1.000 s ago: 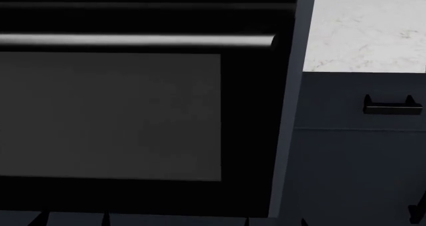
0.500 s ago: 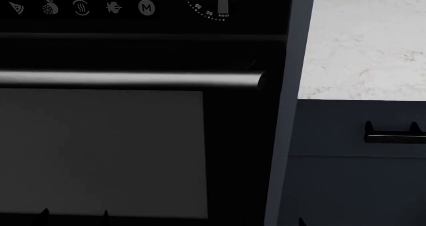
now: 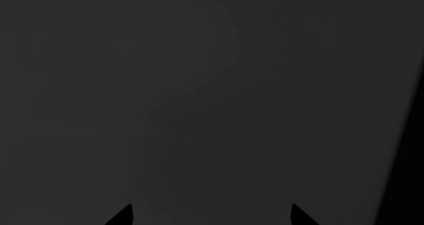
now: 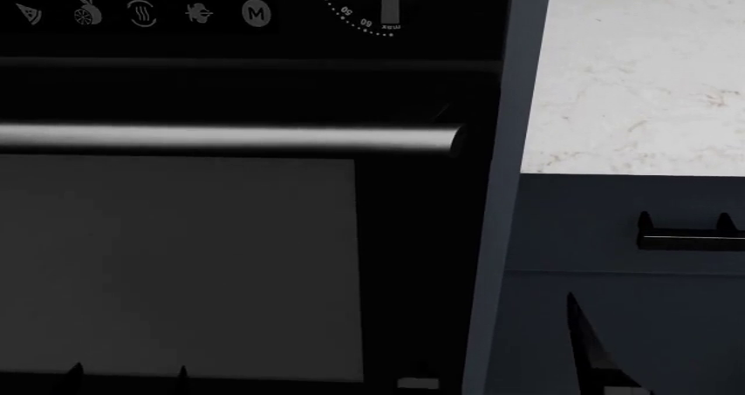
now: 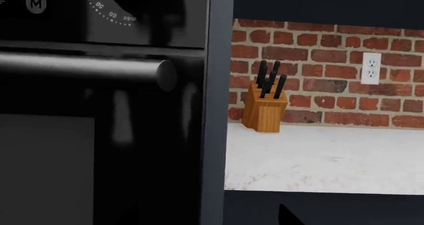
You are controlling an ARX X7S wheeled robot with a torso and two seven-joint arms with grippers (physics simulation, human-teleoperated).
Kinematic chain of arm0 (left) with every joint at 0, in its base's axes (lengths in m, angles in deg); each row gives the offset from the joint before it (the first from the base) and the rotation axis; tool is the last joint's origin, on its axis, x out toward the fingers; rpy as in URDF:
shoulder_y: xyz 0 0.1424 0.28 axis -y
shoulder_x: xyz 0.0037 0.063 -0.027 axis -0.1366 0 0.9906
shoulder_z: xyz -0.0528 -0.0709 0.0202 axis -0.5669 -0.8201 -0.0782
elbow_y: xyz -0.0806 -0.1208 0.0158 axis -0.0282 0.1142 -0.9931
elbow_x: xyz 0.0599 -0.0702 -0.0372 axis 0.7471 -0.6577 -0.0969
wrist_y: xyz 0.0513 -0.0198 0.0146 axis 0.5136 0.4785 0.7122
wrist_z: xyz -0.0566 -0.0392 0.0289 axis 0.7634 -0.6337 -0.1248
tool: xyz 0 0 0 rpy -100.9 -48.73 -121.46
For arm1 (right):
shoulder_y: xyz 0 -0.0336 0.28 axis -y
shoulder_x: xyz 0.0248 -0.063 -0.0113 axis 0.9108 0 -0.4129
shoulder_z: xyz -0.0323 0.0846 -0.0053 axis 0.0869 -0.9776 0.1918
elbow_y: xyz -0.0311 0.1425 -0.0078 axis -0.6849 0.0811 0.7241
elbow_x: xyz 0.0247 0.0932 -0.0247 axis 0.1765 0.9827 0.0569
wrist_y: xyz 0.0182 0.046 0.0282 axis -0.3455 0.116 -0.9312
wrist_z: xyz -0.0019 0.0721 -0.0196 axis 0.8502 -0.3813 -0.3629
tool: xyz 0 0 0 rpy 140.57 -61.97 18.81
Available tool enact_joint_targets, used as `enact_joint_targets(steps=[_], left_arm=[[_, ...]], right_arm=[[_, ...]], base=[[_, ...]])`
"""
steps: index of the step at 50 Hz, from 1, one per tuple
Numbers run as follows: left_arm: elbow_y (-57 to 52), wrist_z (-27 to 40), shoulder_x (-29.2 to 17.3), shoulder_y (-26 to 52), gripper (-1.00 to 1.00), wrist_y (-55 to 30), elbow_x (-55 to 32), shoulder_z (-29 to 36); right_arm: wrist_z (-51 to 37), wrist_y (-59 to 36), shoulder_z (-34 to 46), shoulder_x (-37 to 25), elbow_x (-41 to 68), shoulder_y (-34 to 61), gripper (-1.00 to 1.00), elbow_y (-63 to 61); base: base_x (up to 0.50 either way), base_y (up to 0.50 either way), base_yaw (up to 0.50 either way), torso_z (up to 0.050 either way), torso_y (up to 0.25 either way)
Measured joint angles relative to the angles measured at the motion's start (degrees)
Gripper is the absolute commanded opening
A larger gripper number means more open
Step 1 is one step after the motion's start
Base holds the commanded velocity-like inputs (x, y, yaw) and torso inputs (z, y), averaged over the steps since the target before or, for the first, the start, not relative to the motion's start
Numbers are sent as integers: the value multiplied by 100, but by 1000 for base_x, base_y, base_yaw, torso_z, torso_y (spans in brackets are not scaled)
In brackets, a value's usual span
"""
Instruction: Press the start button on the microwave
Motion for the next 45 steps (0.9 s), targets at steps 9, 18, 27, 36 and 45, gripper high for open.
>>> enact_joint_targets(steps=[9,18,27,36,45], left_arm=[[72,50,-36,9,100,72,-15,37],[120,96,-70,-6,100,134,-36,70],[187,139,-102,3,100,192,-46,104],[194,176,-139,5,100,222,-68,133],[197,210,-179,18,100,240,-95,151]], right_arm=[[18,-1697,-153,-153,169,731,100,-1354],[129,-4382,-326,-265,566,2347,100,-2609],[245,-6617,-393,-263,951,4471,100,-3018],[-692,-7713,-547,-434,2584,6500,100,-2488],[-1499,-8039,-521,-557,3817,7965,-100,-1684]], base=[[0,0,0,0,0],[0,0,0,0,0],[0,0,0,0,0],[0,0,0,0,0],[0,0,0,0,0]])
